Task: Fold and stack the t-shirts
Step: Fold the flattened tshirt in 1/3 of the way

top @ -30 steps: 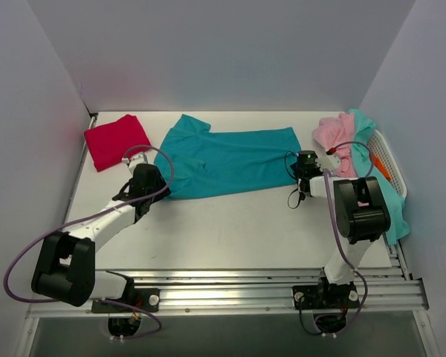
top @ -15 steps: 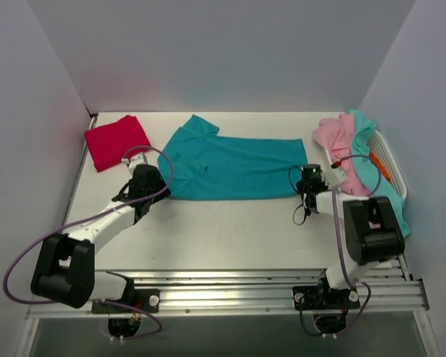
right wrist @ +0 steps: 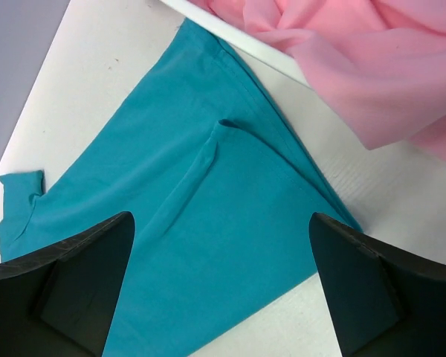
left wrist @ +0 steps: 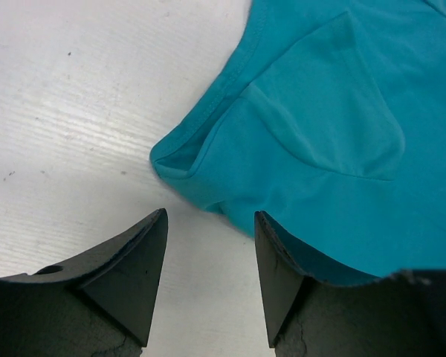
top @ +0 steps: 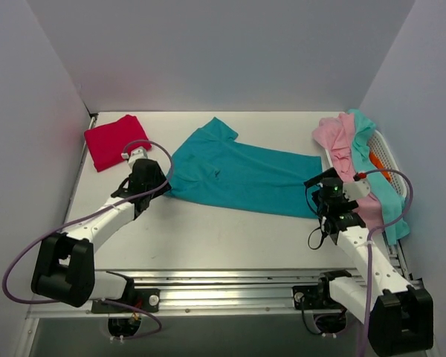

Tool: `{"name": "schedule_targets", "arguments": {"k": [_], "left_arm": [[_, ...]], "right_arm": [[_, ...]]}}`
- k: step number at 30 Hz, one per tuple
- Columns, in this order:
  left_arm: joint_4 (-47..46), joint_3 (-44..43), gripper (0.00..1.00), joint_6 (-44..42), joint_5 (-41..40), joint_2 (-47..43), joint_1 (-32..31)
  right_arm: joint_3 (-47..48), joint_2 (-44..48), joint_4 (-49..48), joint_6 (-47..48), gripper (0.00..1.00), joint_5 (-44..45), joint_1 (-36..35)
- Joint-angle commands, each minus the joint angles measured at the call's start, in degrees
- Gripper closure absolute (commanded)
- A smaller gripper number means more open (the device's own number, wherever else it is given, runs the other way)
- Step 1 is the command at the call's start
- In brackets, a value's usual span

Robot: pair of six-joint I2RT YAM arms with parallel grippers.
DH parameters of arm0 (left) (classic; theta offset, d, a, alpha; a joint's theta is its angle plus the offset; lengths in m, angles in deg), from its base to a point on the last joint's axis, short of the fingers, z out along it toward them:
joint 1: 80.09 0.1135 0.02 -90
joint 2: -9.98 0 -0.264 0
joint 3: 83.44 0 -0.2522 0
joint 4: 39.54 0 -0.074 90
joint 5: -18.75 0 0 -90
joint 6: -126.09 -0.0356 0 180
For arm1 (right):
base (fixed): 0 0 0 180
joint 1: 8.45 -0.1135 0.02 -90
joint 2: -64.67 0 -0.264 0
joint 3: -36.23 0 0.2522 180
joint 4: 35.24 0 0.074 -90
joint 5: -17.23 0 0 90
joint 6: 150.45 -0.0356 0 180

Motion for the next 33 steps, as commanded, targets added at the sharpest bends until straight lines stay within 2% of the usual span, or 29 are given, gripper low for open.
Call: {"name": "schedule_targets", "arguments": {"k": [1, 6, 16, 21, 26, 33], "left_arm": [[-0.03, -10.0, 0.41, -1.96, 1.79, 2.65, 0.24], [4.1, -15.05, 0.42, -2.58, 2.06, 7.4, 0.07], [9.64, -8.29, 0.4, 4.1, -4.0, 6.09, -0.28], [6.04, -4.24, 0.38, 6.56, -3.13, 5.91, -0.28], [1.05, -3.97, 0.38, 7.35, -1.64, 11.35, -0.28], [-2.92, -3.8, 0.4, 7.53, -0.67, 11.89, -0.37]], "right_arm": [[4.39, 2.46, 8.17, 1.63, 0.0, 3.09, -0.4], [7.3, 2.29, 8.26, 2.51, 0.0, 2.56, -0.58], [6.42, 0.97, 6.24, 2.16, 0.0, 1.94, -0.58], [5.9, 2.99, 7.12, 2.51, 0.0, 2.38, -0.49], [5.72, 3.96, 7.73, 2.77, 0.0, 2.82, -0.58], [5.45, 3.78, 7.39, 3.21, 0.0, 3.35, -0.58]]}}
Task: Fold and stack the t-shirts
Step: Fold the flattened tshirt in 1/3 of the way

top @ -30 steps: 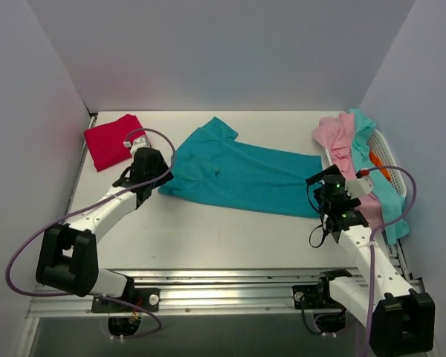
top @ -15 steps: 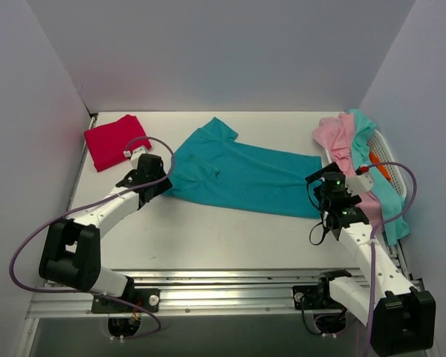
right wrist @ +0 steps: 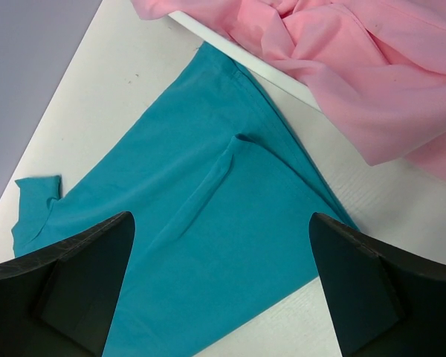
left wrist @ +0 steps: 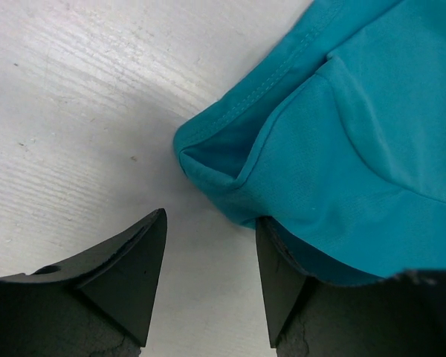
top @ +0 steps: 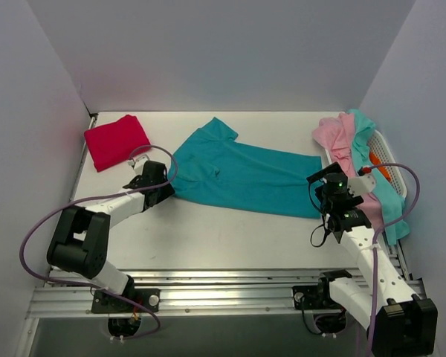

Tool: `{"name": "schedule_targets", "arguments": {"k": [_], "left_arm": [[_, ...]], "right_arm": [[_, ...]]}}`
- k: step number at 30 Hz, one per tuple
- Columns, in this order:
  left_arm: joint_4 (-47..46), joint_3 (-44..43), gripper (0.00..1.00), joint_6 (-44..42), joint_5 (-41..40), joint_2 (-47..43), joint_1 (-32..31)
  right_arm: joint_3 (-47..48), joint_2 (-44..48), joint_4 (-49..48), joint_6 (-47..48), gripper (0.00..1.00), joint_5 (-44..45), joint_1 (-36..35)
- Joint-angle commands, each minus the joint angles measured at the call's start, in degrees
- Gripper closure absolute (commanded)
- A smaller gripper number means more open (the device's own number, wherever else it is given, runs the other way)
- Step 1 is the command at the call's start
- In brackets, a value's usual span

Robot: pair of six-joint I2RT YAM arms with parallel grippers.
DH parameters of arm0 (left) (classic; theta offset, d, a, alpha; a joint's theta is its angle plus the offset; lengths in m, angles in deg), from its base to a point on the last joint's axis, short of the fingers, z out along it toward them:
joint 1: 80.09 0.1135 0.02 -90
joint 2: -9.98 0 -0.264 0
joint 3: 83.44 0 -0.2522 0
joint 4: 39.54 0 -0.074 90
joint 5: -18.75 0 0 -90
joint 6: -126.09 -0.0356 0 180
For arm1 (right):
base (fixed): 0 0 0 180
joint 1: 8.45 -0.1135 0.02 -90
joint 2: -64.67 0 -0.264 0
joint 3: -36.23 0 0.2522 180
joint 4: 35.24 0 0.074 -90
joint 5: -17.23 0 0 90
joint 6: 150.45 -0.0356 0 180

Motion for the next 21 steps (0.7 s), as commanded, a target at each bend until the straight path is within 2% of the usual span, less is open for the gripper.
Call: {"name": "schedule_targets", "arguments": {"k": [1, 7, 11, 15, 21], "left_arm": [[-5.92, 0.29, 0.4, 0.82, 0.84, -2.64, -0.44], [-6.01, 2.31, 0.38, 0.82, 2.43, -11.33, -1.14], [-5.57, 2.49, 0.34, 0.38, 1.11, -13.38, -1.23], [-6.53, 1.79, 0.34, 0.47, 1.55, -9.7, -1.23], [-11.81, 0.56, 0.35, 1.35, 2.6, 1.36, -1.14]], "right_arm": [[-0.08, 0.48, 0.46, 1.22, 0.0, 2.3, -0.51], [-0.34, -1.18, -0.6, 1.4, 0.0, 2.22, -0.51], [-0.34, -2.24, -2.71, 1.31, 0.0, 1.78, -0.51], [-0.34, -2.42, -2.97, 1.31, 0.0, 1.86, -0.51], [-1.04, -2.42, -3.32, 1.31, 0.0, 2.04, -0.51]]}}
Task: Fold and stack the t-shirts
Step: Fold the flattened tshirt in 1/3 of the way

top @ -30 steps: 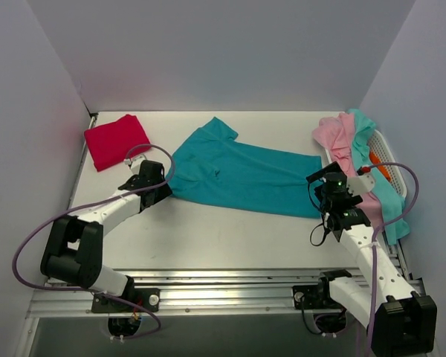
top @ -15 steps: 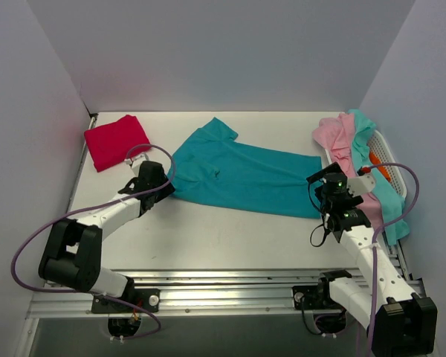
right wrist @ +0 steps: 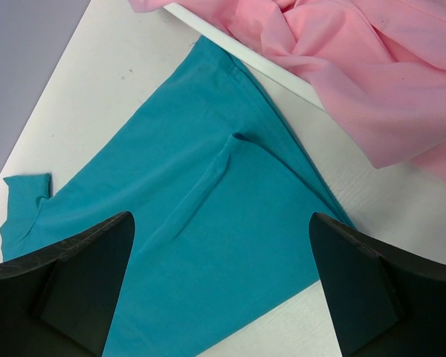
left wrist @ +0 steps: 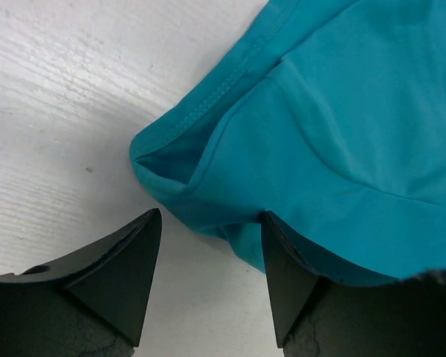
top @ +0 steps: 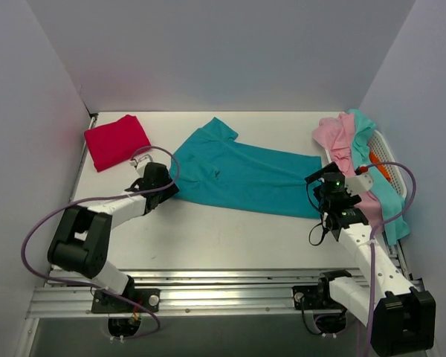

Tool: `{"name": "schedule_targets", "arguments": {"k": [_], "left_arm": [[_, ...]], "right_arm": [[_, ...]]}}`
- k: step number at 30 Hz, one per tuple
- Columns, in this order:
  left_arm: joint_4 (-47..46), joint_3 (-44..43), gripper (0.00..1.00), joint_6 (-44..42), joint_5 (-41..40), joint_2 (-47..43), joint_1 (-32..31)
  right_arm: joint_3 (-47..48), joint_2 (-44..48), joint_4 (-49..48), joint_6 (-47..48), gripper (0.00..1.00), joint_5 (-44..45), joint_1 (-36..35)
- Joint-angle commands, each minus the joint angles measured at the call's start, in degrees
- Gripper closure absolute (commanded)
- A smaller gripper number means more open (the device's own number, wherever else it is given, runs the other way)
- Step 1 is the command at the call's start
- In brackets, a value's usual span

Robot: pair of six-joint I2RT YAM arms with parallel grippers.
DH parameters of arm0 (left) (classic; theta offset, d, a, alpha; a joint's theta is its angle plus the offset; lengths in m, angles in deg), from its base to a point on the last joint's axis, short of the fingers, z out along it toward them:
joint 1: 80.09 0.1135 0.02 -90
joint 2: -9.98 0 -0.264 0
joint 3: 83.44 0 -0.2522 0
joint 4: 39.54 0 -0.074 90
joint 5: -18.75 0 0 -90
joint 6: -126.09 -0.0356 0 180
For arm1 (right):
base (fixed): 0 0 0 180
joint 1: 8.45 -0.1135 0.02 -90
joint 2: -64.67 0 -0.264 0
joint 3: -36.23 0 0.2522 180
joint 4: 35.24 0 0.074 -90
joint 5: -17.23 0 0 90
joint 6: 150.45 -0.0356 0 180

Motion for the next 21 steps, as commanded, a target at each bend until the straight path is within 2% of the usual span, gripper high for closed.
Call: {"name": "schedule_targets", "arguments": {"k": [1, 7, 11, 12, 16, 21], "left_arm": [[-4.95, -2.28, 0.35, 0.78, 0.96, 5.19, -0.14], [-5.3, -2.81, 0.6, 1.22, 1.05, 8.01, 0.48], [-4.25, -1.32, 0.91, 1.22, -0.35, 5.47, 1.01], [-3.03, -0.71, 0.96, 1.22, -1.23, 3.98, 1.01], [3.21, 0.26, 0.98, 1.31, -2.99, -1.3, 1.01], [12.79, 4.2, 0.98, 1.48, -3.52, -13.59, -0.04]], "right_arm": [[-0.56, -0.12, -1.09, 0.74, 0.0, 1.8, -0.25], [-0.74, 0.14, -1.18, 0.83, 0.0, 1.8, -0.07], [-1.0, 0.23, -1.45, 0.74, 0.0, 1.54, -0.07], [-1.18, 0.23, -1.53, 0.66, 0.0, 1.45, -0.16], [-1.27, 0.93, -0.66, 0.57, 0.0, 1.18, -0.16], [-1.18, 3.92, 2.06, 0.57, 0.0, 1.8, -0.16]]}}
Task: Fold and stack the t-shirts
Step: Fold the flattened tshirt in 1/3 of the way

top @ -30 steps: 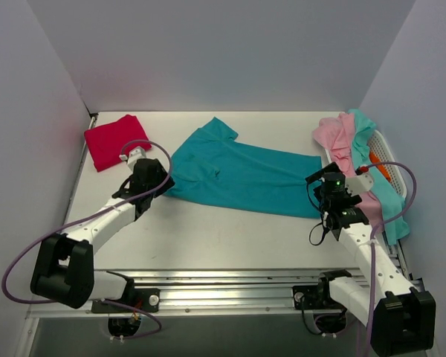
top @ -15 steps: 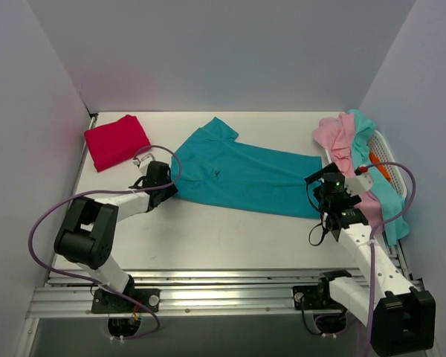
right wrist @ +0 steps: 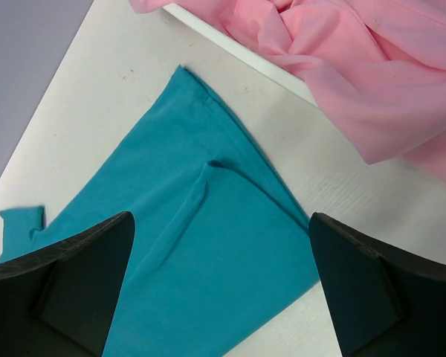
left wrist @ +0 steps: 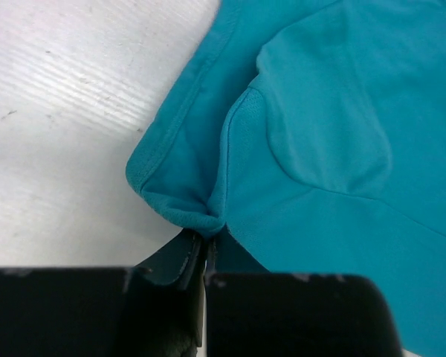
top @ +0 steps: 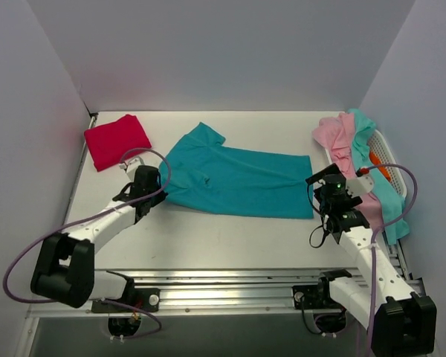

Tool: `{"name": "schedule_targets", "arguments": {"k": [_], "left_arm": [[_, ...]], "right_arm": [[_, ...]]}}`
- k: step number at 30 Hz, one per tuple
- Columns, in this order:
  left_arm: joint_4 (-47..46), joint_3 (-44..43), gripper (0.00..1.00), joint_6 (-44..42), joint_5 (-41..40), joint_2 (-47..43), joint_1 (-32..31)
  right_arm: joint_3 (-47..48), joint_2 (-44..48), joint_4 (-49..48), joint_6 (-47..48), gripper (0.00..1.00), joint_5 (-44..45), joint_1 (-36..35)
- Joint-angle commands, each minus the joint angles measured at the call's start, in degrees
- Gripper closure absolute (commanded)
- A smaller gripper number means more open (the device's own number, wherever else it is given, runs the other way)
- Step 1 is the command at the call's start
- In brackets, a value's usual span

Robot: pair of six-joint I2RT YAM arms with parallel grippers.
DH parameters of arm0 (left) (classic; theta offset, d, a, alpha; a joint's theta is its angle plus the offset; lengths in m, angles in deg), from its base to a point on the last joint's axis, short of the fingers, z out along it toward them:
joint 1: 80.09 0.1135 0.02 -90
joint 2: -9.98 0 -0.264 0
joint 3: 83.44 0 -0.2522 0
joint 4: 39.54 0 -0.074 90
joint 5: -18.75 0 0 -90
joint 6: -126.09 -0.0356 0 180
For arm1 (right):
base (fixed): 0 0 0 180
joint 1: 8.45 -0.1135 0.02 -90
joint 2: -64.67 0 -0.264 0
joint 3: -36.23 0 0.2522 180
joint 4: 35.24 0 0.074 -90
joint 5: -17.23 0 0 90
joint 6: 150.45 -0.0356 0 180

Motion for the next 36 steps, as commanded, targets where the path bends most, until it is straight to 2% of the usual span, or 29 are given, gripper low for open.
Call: {"name": "schedule_targets", "arguments": {"k": [1, 5, 7, 9, 10, 11, 14, 17, 18, 19, 21, 22, 23, 24, 25, 26, 27, 30, 31, 33, 34, 36], "left_arm": [[7.79, 2.7, 0.98, 0.52, -2.66, -10.38, -0.55], [14.74, 6.05, 0.93, 0.61, -3.02, -19.46, -0.64], [17.28, 7.02, 0.7, 0.78, -1.97, -23.58, -0.64], [18.96, 6.85, 0.39, 1.4, -1.18, -25.62, -0.73], [20.36, 6.41, 0.09, 1.4, -0.31, -27.1, -0.73], [21.42, 5.71, 0.06, 1.31, -0.12, -27.73, -0.73], [25.55, 1.67, 0.06, 1.31, -1.17, -29.84, -0.73], [23.11, -1.4, 0.06, -1.05, -3.8, -31.07, -0.47], [21.01, -1.94, 0.06, -3.32, -4.34, -30.81, -0.2], [14.81, -2.12, 0.06, -4.83, -4.78, -29.42, 0.06], [7.23, -2.91, 0.06, -9.82, -3.91, -26.26, 1.64], [0.05, -4.65, 0.06, -12.55, -1.9, -21.11, 3.39], [-2.8, -4.67, 0.06, -12.57, -1.88, -17.84, 3.4], [-5.44, -8.32, 0.06, -14.75, 2.65, -13.8, 5.67], [-11.04, -10.62, 0.06, -15.9, 5.13, -5.23, 6.73], [-12.14, -13.52, 0.06, -17.57, 6.54, -0.97, 7.44], [-13.71, -19.98, 0.06, -18.37, 9.86, 7.77, 8.32], [-13.29, -31.0, 0.06, -21.96, 13.49, 19.86, 9.29], [-11.9, -38.61, 0.06, -23.02, 15.33, 26.86, 9.47], [-9.35, -46.47, 0.06, -24.7, 16.57, 33.14, 9.99], [-7.16, -53.38, 0.06, -25.05, 16.75, 38.83, 10.52], [-3.81, -60.01, 0.06, -26.1, 18.58, 43.96, 11.22]], "right_arm": [[0.11, 3.02, 2.74, 0.28, 0.0, 1.99, -0.16], [0.29, 5.13, 4.68, 0.02, 0.0, 1.82, -0.25], [0.29, 6.01, 5.39, -0.07, 0.0, 1.73, -0.25], [0.46, 6.45, 5.83, -0.24, 0.0, 1.56, -0.25], [0.64, 6.8, 6.35, -0.16, 0.0, 1.56, -0.34], [0.73, 6.98, 6.53, -0.24, 0.0, 1.56, -0.25], [1.78, 7.07, 6.18, -0.07, 0.0, 1.12, -0.34], [2.57, 6.37, 1.98, 1.68, 0.0, -0.98, -0.34], [2.49, 5.93, -0.13, 2.21, 0.0, -3.25, -0.34], [2.22, 4.27, -5.37, 3.96, 0.0, -4.76, -0.34], [2.83, 1.46, -8.83, 4.76, 0.0, -7.31, -0.34], [4.05, -1.95, -11.28, 5.11, 0.0, -7.67, -0.25], [4.85, -3.72, -12.01, 5.12, 0.0, -7.67, -0.25], [5.73, -5.66, -12.8, 5.29, 0.0, -7.85, -0.34], [7.04, -8.98, -14.89, 5.64, 0.0, -8.54, -0.34], [7.58, -10.32, -15.87, 5.56, 0.0, -9.16, -0.34], [8.1, -12.77, -16.58, 5.56, 0.0, -9.6, -0.25], [8.37, -15.16, -20.97, 5.91, 0.0, -11.89, -0.43], [8.2, -16.38, -22.89, 6.08, 0.0, -12.06, -0.43], [7.67, -17.62, -24.05, 6.61, 0.0, -12.24, -0.34], [7.5, -18.76, -24.84, 6.78, 0.0, -12.15, -0.25], [6.53, -19.65, -25.98, 6.7, 0.0, -12.59, 0.27]]}}
